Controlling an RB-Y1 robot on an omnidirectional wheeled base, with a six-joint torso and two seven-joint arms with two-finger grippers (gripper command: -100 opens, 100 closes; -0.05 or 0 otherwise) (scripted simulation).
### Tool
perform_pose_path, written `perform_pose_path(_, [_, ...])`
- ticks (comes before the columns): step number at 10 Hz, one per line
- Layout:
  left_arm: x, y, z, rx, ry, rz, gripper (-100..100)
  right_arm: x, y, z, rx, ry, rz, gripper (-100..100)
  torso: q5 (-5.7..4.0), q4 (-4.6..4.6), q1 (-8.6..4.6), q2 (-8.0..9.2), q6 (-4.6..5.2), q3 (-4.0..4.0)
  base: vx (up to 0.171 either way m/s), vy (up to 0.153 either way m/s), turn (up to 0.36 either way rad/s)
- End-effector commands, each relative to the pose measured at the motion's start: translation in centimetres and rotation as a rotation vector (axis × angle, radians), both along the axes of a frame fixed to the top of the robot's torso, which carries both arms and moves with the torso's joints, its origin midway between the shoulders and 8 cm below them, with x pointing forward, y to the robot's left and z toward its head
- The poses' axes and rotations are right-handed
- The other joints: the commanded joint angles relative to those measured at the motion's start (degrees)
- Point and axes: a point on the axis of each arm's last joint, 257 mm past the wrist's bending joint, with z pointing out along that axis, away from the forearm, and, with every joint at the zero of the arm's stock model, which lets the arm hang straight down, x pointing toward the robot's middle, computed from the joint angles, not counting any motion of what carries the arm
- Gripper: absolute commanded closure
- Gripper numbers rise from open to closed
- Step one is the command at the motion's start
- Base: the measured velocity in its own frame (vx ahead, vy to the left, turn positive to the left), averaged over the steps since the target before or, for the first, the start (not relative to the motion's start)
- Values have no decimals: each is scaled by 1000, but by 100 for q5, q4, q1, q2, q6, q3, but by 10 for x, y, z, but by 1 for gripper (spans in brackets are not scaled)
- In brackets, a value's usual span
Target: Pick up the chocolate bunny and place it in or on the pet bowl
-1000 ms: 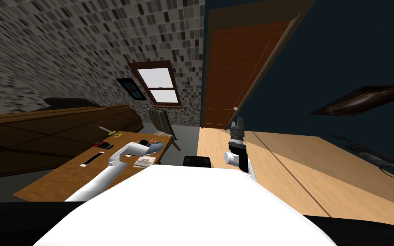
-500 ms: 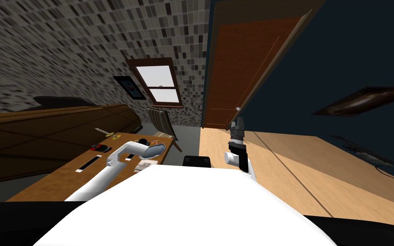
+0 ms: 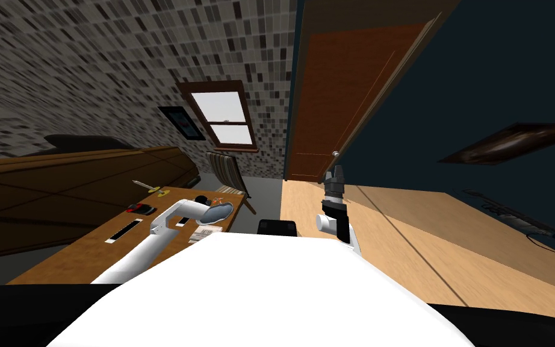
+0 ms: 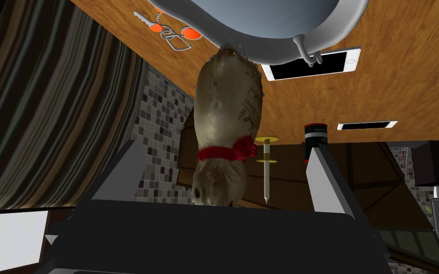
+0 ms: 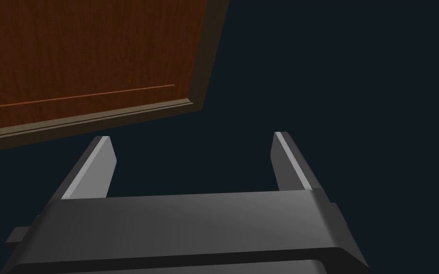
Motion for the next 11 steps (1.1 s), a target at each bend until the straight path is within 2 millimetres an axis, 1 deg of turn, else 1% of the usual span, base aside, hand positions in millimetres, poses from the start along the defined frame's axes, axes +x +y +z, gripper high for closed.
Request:
perform_pose_path(1, [0,6,14,5,0,13,-100,0,0,0,0,0,0,0,0,0,0,0,0,0,-20,-13,-69])
perform_pose_path(9, [2,23,69,25,2,49,-100,0,0,0,0,0,0,0,-2,3,-5,11,0,6,-31,-12,-49])
perform_pose_path(10, [2,23,63,23,0,46,-100,0,0,0,0,0,0,0,-1,3,-5,12,0,7,-14,-3,-12])
perform_pose_path(11, [2,23,64,23,1,47,0,0,0,0,0,0,0,0,0,2,-2,7,-1,5,0,0,0])
